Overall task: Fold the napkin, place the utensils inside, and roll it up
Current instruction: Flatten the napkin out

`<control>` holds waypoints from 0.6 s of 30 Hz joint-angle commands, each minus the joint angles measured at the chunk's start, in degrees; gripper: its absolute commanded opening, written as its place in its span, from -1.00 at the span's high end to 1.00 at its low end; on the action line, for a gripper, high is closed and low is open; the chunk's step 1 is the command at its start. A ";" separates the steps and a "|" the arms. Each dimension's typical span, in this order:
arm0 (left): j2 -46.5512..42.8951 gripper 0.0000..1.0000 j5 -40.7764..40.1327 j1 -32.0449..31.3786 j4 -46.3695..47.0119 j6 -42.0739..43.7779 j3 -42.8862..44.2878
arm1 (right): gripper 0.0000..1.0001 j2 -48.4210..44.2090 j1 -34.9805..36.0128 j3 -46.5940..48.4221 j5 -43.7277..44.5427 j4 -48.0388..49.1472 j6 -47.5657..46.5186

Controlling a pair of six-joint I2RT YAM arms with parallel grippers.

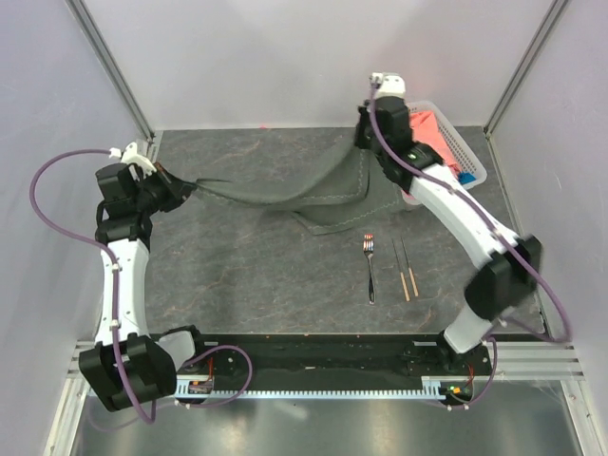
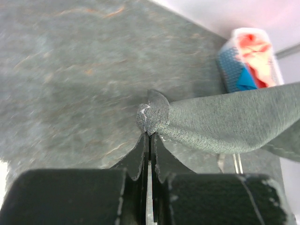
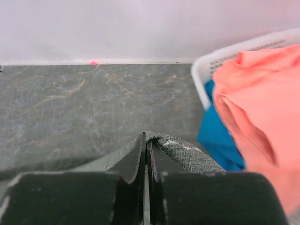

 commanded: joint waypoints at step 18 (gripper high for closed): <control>8.06 0.96 1.80 6.40 -1.57 -1.14 -3.85 | -0.12 24.89 1.94 -2.72 -11.89 0.98 0.87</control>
